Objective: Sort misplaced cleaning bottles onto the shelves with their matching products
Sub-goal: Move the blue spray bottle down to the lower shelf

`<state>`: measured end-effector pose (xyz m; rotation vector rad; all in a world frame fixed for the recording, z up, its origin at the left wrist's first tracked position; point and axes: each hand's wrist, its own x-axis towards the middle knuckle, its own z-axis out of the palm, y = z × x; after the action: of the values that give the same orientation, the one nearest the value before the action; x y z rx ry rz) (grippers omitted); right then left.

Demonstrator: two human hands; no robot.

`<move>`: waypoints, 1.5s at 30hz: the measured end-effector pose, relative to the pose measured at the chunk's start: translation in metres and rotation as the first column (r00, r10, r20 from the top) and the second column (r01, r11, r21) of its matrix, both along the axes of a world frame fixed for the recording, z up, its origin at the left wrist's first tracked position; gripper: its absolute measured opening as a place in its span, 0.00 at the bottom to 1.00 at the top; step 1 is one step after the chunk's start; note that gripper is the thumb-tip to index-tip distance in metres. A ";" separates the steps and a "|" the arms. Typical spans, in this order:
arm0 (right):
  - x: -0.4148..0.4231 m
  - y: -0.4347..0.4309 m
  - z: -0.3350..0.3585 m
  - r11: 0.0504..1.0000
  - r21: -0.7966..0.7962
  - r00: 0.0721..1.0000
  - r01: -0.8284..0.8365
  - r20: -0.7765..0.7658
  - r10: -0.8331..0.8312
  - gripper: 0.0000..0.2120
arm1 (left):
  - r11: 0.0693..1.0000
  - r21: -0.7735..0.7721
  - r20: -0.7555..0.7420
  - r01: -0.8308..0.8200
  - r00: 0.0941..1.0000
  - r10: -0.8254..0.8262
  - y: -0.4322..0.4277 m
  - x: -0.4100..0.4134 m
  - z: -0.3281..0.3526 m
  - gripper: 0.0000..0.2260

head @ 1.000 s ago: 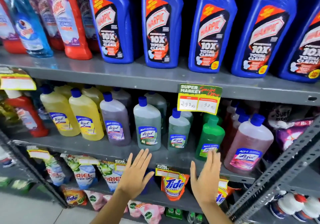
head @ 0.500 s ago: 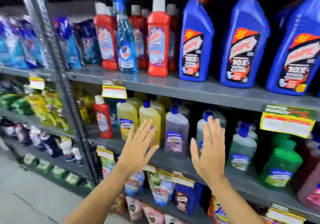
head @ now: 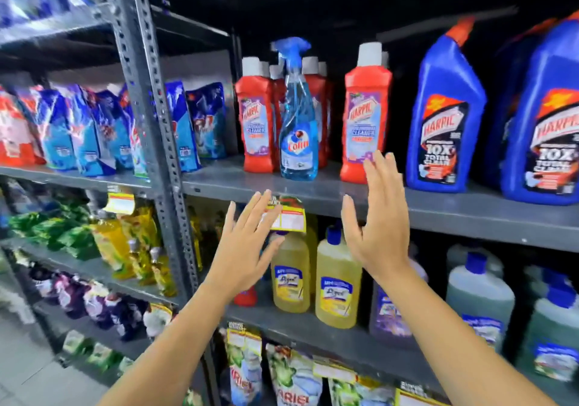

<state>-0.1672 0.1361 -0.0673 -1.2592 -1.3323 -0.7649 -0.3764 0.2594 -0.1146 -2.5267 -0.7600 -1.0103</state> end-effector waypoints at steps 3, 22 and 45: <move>-0.005 0.042 0.032 0.998 0.061 0.998 -0.016 -0.062 0.020 0.29 | 0.999 0.037 0.002 -0.009 1.000 0.009 0.036 -0.007 0.017 0.24; 0.002 0.174 0.147 0.726 -0.430 0.724 -0.536 -0.677 0.134 0.13 | 0.994 0.082 0.304 0.066 0.949 -0.088 0.129 -0.003 0.019 0.19; -0.068 0.045 0.090 0.964 0.043 0.842 -0.264 -0.477 0.252 0.29 | 0.974 0.034 0.274 0.223 0.935 -0.224 0.126 -0.020 0.004 0.24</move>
<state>-0.2354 0.1816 0.0228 -1.1593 -1.0691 -0.2187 -0.3960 0.3850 -0.1106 -2.5421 -0.5461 -1.4629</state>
